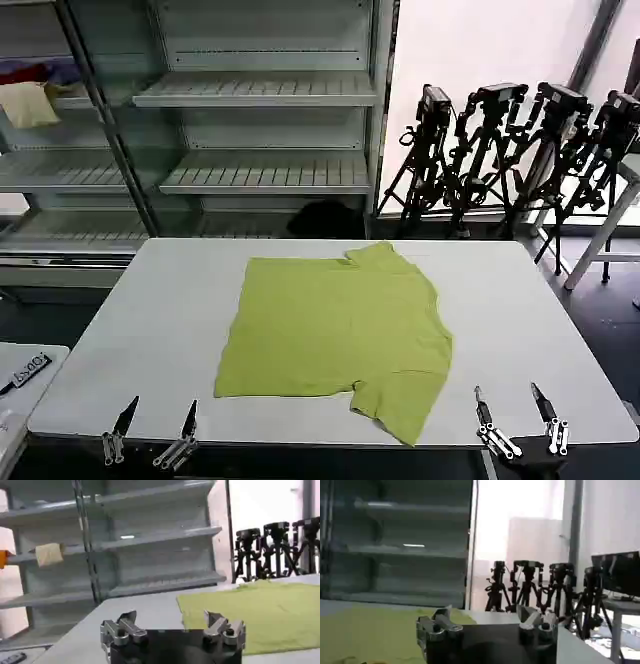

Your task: Fold and organize the clothes.

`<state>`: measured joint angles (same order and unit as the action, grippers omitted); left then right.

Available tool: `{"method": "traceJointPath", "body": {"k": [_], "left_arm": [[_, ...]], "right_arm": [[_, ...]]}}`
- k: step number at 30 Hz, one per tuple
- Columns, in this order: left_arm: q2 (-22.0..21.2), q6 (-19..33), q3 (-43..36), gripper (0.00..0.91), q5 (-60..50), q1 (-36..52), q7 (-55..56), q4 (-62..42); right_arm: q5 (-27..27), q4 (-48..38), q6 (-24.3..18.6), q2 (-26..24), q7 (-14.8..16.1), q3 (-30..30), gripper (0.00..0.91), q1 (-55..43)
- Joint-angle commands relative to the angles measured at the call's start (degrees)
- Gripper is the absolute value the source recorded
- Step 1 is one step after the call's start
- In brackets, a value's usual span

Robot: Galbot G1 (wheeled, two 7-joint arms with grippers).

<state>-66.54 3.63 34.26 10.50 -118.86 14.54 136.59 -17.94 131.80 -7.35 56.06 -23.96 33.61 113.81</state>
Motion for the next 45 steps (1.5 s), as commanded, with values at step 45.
{"method": "traceJointPath", "body": {"k": [45], "left_arm": [[9.24,-36.20,-4.63,0.907,25.80,27.97,-0.82,-8.72]], "right_arm": [[-9.23,3.50,40.51,2.40,-5.57,-18.56,0.907,-18.18]]}}
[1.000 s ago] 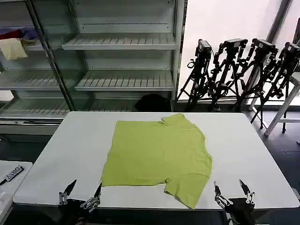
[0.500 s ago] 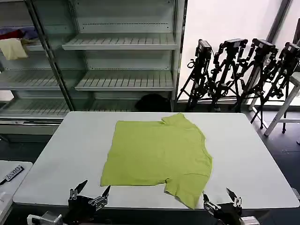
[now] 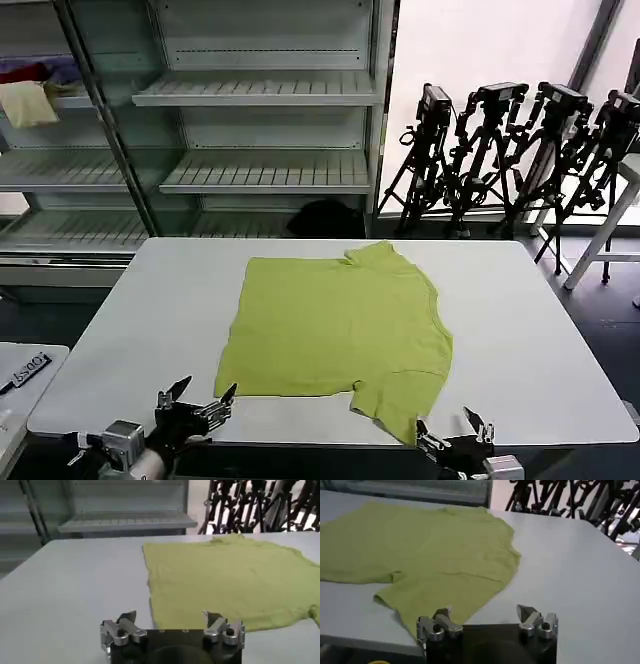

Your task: Fold and organize the clothes.

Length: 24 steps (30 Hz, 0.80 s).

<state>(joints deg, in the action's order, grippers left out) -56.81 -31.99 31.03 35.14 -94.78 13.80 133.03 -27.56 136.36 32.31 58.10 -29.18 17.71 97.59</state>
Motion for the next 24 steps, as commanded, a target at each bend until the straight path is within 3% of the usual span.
{"method": "traceJointPath", "body": {"k": [1,8,9,12,15,17,19,20,24], "left_arm": [[-0.56,-0.48,-1.44,0.907,1.16,3.96,-0.12,-5.34],[-1.47,-0.12,-3.18,0.887,-0.47,3.95,-0.25,-6.41],[-1.68,0.13,-3.47,0.877,-0.75,3.92,-0.28,-6.57],[-1.93,0.30,-3.84,0.786,-0.87,3.96,-0.40,-7.02],[-1.94,0.53,-3.89,0.725,-0.86,4.06,-0.54,-7.54],[-1.96,0.66,-4.00,0.524,-0.82,4.07,-0.58,-7.82],[-1.99,0.71,-4.06,0.252,-0.79,4.07,-0.67,-7.99],[-1.99,0.82,-4.13,0.121,-0.78,4.07,-0.76,-8.09],[-2.19,1.14,-4.51,0.020,-0.84,3.97,-0.86,-8.46]], "right_arm": [[0.47,-1.21,0.84,0.45,-0.44,-2.80,0.907,-2.09],[0.73,-1.86,0.81,0.80,-0.21,-3.28,0.907,-2.60],[0.75,-2.00,0.80,0.84,-0.21,-3.33,0.846,-2.70],[0.69,-2.31,0.81,0.86,0.00,-3.36,0.534,-2.84],[0.70,-2.81,0.80,1.05,-0.14,-3.60,0.393,-2.97],[0.66,-3.15,0.79,1.29,-0.22,-3.78,0.302,-3.02],[0.68,-3.37,0.79,1.32,-0.25,-3.95,0.121,-3.10],[0.69,-3.47,0.79,1.39,-0.30,-4.02,0.091,-3.18],[0.70,-3.49,0.79,1.34,-0.46,-4.17,0.010,-3.29]]}}
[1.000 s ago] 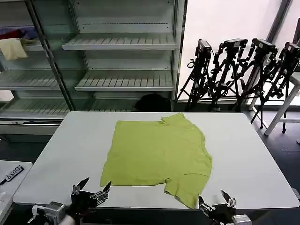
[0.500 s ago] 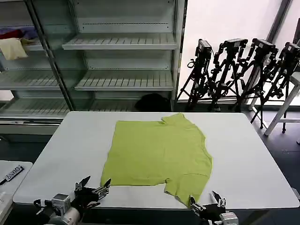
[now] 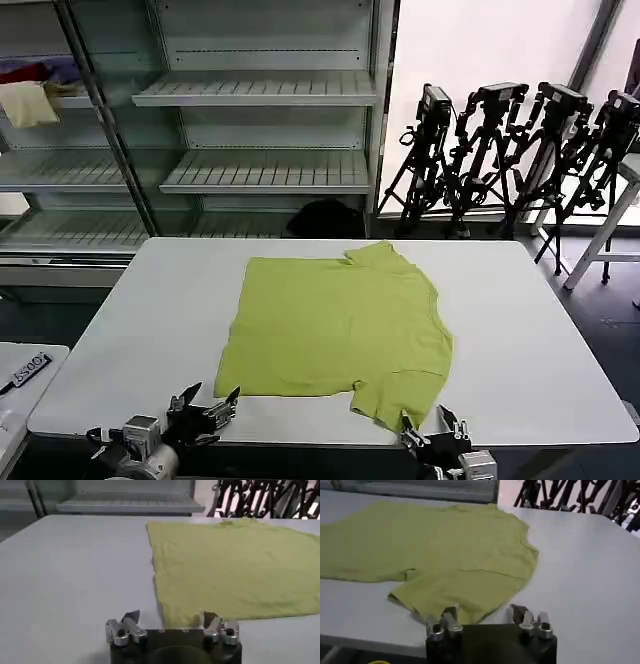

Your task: Fold and organize the clothes.

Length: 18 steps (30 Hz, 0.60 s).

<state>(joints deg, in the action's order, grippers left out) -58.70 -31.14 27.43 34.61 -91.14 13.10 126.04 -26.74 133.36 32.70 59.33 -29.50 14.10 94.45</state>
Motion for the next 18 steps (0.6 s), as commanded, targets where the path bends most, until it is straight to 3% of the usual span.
{"method": "traceJointPath", "body": {"k": [1,18], "left_arm": [[-0.40,0.43,-1.10,0.020,-0.46,0.31,-0.22,-1.61],[0.12,1.69,-0.31,0.000,-0.55,-0.35,-1.05,1.38]], "right_arm": [[-0.14,-0.54,0.41,0.08,-0.17,-0.55,0.010,-0.20],[-0.07,0.97,0.21,0.00,-1.32,0.01,0.000,-0.82]]}}
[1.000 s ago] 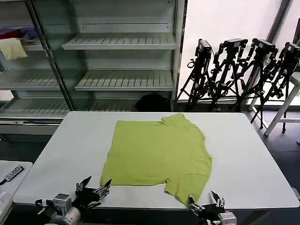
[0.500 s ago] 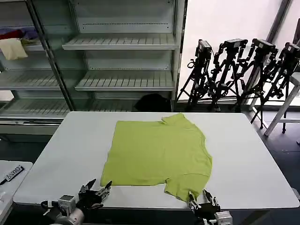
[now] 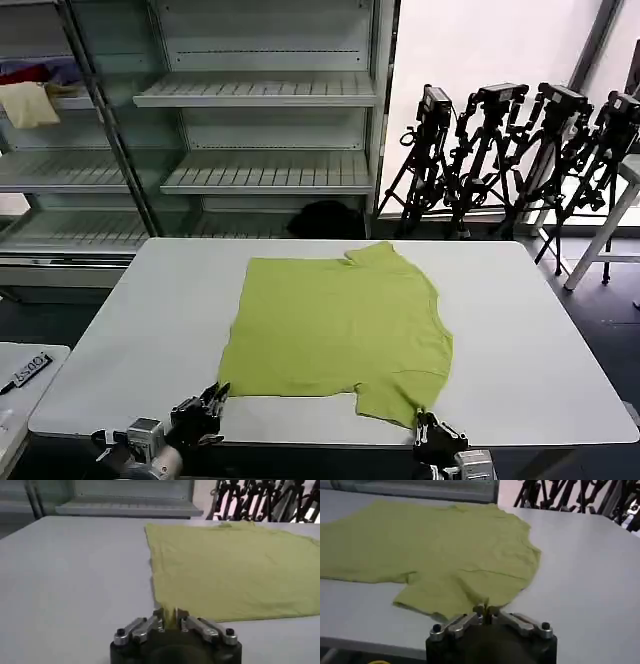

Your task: Fold and organize the clothes.

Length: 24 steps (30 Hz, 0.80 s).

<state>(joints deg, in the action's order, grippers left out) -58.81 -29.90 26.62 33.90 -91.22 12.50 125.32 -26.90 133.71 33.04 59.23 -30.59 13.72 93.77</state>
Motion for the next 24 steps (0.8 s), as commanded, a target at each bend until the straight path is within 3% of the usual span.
{"method": "traceJointPath", "body": {"k": [1,8,16,24], "left_arm": [[0.22,0.66,0.57,0.000,0.16,-0.37,-0.26,2.49],[-0.01,2.58,2.87,0.000,1.71,-2.34,2.20,6.48],[0.01,3.83,3.89,0.000,2.05,-5.20,3.74,10.48],[0.36,4.54,2.18,0.000,6.86,1.69,4.87,9.48]], "right_arm": [[0.13,0.94,-0.21,0.05,-0.21,0.55,0.000,-0.01],[-0.45,5.05,-2.31,-1.73,2.97,6.18,0.000,4.69],[-0.73,9.11,-3.15,-2.35,3.19,9.19,0.000,7.42],[-1.32,7.23,-0.11,-1.64,1.79,7.69,0.000,-2.98]]}}
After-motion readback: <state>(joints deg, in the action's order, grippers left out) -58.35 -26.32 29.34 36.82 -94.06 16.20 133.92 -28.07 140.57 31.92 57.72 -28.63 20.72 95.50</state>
